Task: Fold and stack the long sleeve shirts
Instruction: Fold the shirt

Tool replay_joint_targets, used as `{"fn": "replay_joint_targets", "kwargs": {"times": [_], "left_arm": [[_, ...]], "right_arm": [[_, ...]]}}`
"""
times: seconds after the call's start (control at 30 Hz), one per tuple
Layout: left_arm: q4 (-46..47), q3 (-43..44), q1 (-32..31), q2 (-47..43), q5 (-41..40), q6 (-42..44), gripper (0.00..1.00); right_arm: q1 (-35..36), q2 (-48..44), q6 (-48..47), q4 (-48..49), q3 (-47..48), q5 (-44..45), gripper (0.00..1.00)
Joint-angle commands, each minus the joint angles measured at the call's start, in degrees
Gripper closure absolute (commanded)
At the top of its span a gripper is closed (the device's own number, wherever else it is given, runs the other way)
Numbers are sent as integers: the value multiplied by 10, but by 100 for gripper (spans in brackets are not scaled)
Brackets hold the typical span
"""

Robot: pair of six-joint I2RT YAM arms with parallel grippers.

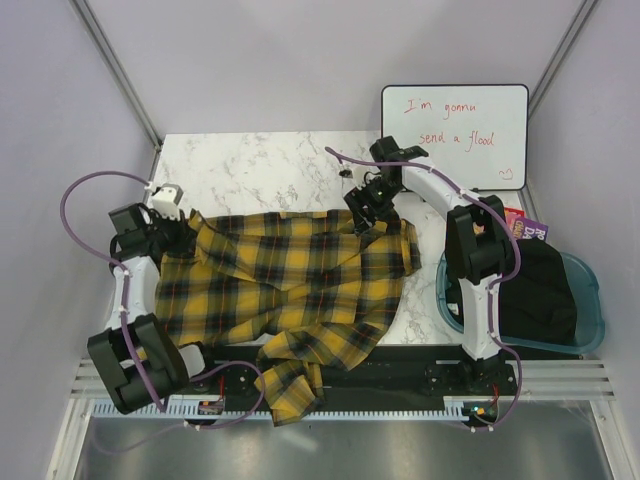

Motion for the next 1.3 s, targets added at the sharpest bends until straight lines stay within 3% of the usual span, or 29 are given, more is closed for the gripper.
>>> {"fn": "replay_joint_targets", "kwargs": {"times": [0.0, 0.27, 0.37, 0.43, 0.57, 0.67, 0.8, 1.03, 1.2, 1.27], "left_arm": [[101, -24, 47, 16, 84, 33, 98], [99, -46, 73, 32, 67, 51, 93], [32, -11, 83, 54, 50, 86, 65], [11, 14, 91, 63, 36, 95, 59], [-50, 88, 82, 57, 70, 133, 31], [-75, 124, 40, 86, 18, 154, 32], [-113, 172, 21, 174, -36, 138, 42], [-109, 213, 22, 334, -122, 139, 46], [-70, 203, 38, 368, -189, 148, 53], [-66, 200, 47, 371, -210, 146, 56]], "right_arm": [[-3, -12, 4, -3, 28, 4, 24], [-9, -20, -1, -16, 43, 29, 23], [-12, -34, -2, -19, 43, 47, 27], [-11, -49, -1, -19, 44, 59, 33], [-11, -61, 5, -8, 35, 116, 43], [-11, -58, 17, 16, 17, 133, 45], [-8, -31, 41, 29, 14, 153, 48], [-8, 13, 42, 82, -49, 222, 55], [-8, 0, 28, 93, -116, 219, 62], [-9, -13, 20, 103, -149, 229, 59]]}}
